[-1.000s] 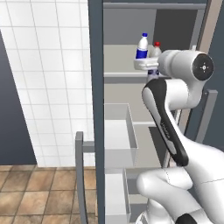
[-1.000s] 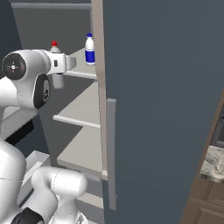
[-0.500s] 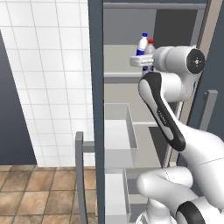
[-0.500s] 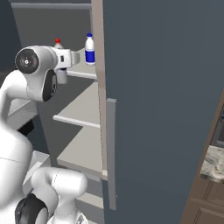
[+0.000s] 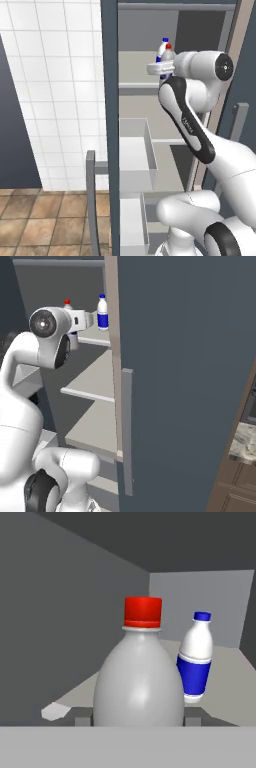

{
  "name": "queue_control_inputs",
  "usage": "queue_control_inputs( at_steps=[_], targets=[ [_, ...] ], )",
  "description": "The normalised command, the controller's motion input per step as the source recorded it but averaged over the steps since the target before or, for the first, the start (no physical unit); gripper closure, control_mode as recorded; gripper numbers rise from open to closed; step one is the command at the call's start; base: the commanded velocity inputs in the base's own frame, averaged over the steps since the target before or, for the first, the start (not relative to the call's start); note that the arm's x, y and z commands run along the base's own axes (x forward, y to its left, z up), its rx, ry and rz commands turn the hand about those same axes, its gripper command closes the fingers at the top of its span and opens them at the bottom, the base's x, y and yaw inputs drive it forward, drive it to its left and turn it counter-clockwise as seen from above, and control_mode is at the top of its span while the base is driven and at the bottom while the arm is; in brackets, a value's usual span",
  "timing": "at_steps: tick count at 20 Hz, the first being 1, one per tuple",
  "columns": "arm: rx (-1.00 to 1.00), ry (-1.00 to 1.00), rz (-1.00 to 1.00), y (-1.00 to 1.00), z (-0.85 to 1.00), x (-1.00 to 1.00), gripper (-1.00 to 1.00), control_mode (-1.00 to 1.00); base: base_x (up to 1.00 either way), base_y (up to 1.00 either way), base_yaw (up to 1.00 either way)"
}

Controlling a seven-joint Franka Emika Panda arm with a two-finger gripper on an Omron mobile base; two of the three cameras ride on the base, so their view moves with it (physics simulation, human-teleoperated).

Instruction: Take the bottled waters from the counter and place them in the freezer to freeze. Close the freezer door after placing the bottles.

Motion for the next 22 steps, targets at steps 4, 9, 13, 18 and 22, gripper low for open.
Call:
queue_control_inputs(
  at_steps=[4,9,13,18,22],
  targets=[
    [0.00,0.00,0.05,0.00,0.00,0.19,1.00,-1.00,0.00,0.00,0.00],
    [0.00,-0.01,0.04,0.00,0.00,0.18,1.00,-1.00,0.00,0.00,0.00],
    [0.00,-0.04,0.01,0.00,0.07,0.11,1.00,-1.00,0.00,0.00,0.00],
    [0.00,-0.02,0.00,0.00,0.05,0.04,1.00,-1.00,0.00,0.00,0.00],
    [0.00,-0.04,0.00,0.00,0.05,0.02,1.00,-1.00,0.00,0.00,0.00]
  ],
)
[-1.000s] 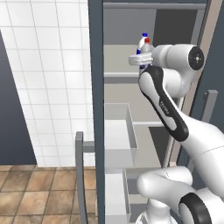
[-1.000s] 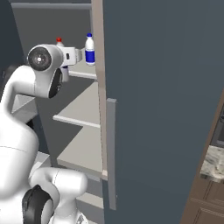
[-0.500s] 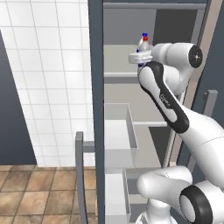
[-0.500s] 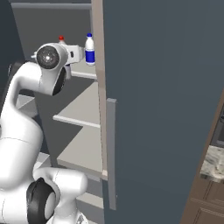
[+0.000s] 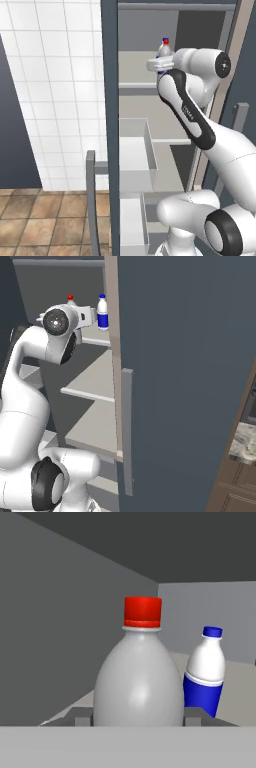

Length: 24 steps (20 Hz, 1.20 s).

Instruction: Take the bottled waters from the counter and place them in the freezer to freeze. Close the freezer door after placing the bottles.

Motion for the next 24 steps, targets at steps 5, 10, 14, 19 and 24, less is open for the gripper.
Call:
queue_control_inputs(
  at_steps=[5,10,14,19,24],
  targets=[
    [0.01,-0.05,0.00,0.01,0.14,0.00,1.00,-1.00,0.00,0.00,0.00],
    [0.00,-0.01,0.00,0.00,0.10,0.04,1.00,-1.00,0.00,0.00,0.00],
    [0.01,0.01,0.00,0.00,0.01,0.16,1.00,-1.00,0.00,0.00,0.00],
    [0.00,0.06,0.00,0.00,0.00,0.31,1.00,-1.00,0.00,0.00,0.00],
    [0.00,0.00,0.00,0.05,0.00,0.37,1.00,-1.00,0.00,0.00,0.00]
  ],
)
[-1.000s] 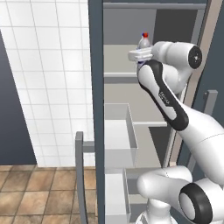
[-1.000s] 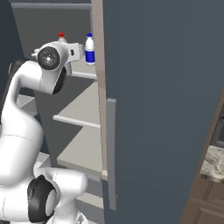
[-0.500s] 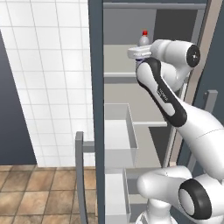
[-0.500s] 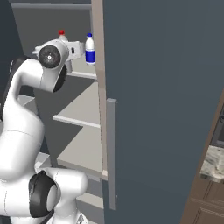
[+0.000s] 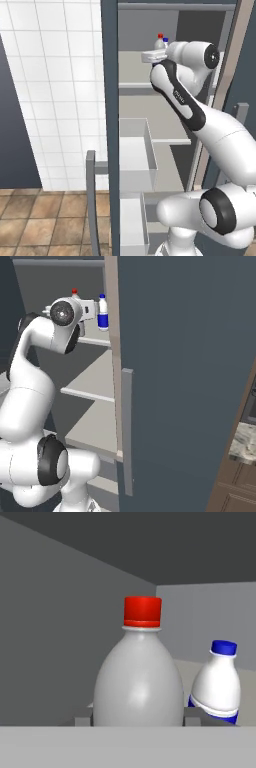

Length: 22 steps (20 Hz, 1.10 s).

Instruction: Take the bottled waters from the counter and place them in the freezer to freeze. Close the freezer door after placing the bottles.

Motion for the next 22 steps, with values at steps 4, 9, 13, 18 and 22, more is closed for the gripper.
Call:
queue_control_inputs(
  at_steps=[4,9,13,18,22],
  targets=[
    [0.00,0.00,0.00,0.05,0.00,0.33,1.00,-1.00,0.00,0.00,0.00],
    [0.00,0.00,0.00,0.01,0.00,0.26,1.00,-1.00,0.00,0.00,0.00],
    [0.00,0.00,0.00,0.03,-0.03,0.12,1.00,-1.00,0.00,0.00,0.00],
    [0.00,-0.04,0.00,0.02,-0.09,0.00,1.00,-1.00,0.00,0.00,0.00],
    [0.00,-0.08,0.00,0.00,-0.13,0.00,1.00,-1.00,0.00,0.00,0.00]
  ],
)
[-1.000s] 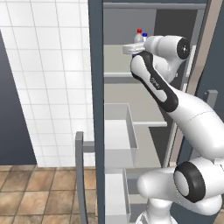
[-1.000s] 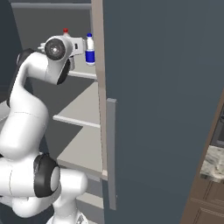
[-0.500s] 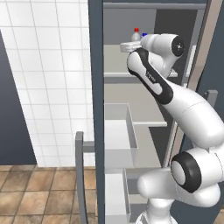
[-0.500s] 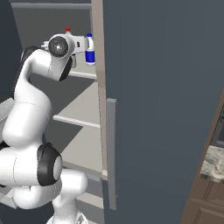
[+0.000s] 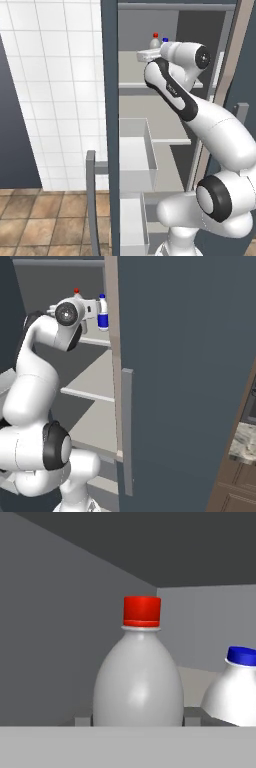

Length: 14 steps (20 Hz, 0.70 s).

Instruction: Take the bottled waters from the counter and place them in the freezer to freeze. Close the freezer door after placing the bottles.

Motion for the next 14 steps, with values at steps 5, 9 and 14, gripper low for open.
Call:
queue_control_inputs(
  at_steps=[5,9,14],
  targets=[
    [0.00,-0.07,0.00,0.00,-0.18,0.00,1.00,-1.00,0.00,0.00,0.00],
    [0.00,-0.01,0.00,0.02,-0.19,0.00,1.00,-1.00,0.00,0.00,0.00],
    [0.00,0.00,0.00,0.05,-0.13,0.01,1.00,-1.00,0.00,0.00,0.00]
  ],
)
